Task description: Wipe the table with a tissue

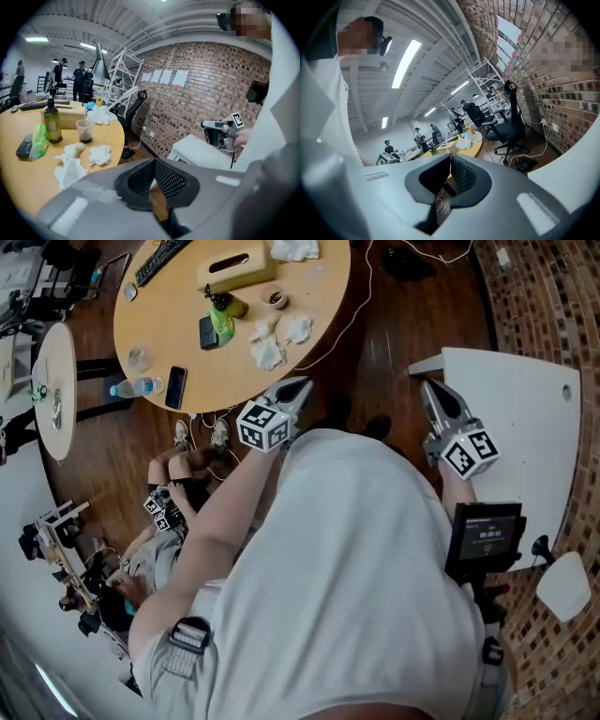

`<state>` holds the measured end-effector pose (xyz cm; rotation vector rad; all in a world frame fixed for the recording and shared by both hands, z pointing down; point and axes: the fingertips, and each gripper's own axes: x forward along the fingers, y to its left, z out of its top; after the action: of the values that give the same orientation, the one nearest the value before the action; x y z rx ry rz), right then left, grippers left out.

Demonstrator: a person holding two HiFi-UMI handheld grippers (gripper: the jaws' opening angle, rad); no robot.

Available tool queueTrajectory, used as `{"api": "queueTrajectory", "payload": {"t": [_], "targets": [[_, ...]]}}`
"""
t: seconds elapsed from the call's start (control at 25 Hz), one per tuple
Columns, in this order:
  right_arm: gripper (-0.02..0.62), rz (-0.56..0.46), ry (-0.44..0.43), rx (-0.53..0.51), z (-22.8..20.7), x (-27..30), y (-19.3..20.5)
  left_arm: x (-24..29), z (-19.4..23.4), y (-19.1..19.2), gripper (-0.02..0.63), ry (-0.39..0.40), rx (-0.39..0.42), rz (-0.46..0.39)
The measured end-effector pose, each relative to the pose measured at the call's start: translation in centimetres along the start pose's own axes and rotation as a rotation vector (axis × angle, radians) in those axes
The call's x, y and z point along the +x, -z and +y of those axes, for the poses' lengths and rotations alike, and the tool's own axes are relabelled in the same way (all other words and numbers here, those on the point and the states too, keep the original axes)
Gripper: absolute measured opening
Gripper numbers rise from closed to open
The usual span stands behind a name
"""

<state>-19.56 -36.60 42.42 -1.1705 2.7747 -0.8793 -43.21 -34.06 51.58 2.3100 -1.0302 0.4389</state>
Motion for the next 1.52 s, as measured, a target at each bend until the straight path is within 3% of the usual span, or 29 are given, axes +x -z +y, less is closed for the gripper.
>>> {"api": "queueTrajectory", "payload": {"t": [0.16, 0.36, 0.64, 0.8, 0.96, 1.04, 1.2, 1.32, 1.36, 1.52], "targets": [[0.009, 0.031, -0.008, -0.002, 1.0, 2.3, 0.6, -0.9, 2.8, 0.7, 0.004, -0.027, -0.019, 0.014], [0.009, 0.055, -0.010, -0.007, 2.3, 5.4, 0.2, -1.5, 5.3, 1.4, 0.005, -0.022, 0.118, 0.089], [0.010, 0.092, -0.003, -0.032, 4.3, 9.4, 0.4, -3.9, 13.8, 3.8, 0.006, -0.220, 0.045, 0.105], [0.009, 0.108, 0.028, -0.036, 4.9, 10.2, 1.0, -4.1, 17.2, 4.2, 0.131, -0.314, 0.036, 0.111], [0.009, 0.111, 0.072, -0.030, 4.9, 10.7, 0.9, -2.7, 18.7, 5.1, 0.180, -0.338, 0.096, 0.197], [0.009, 0.108, 0.097, -0.018, 4.5, 10.5, 0.9, -1.7, 19.4, 5.9, 0.199, -0.350, 0.060, 0.251], [0.009, 0.098, 0.138, 0.003, 3.8, 10.1, 0.8, 0.2, 20.2, 6.6, 0.188, -0.347, -0.005, 0.290], [0.009, 0.092, 0.172, 0.009, 3.0, 9.5, 0.7, 0.4, 19.9, 6.5, 0.074, -0.318, 0.002, 0.322], [0.009, 0.084, 0.185, 0.016, 2.8, 9.3, 0.6, 0.4, 19.8, 6.5, 0.068, -0.310, 0.004, 0.329], [0.009, 0.044, 0.226, 0.047, 1.9, 8.5, 0.2, -0.2, 19.8, 5.8, 0.060, -0.288, -0.019, 0.276]]}}
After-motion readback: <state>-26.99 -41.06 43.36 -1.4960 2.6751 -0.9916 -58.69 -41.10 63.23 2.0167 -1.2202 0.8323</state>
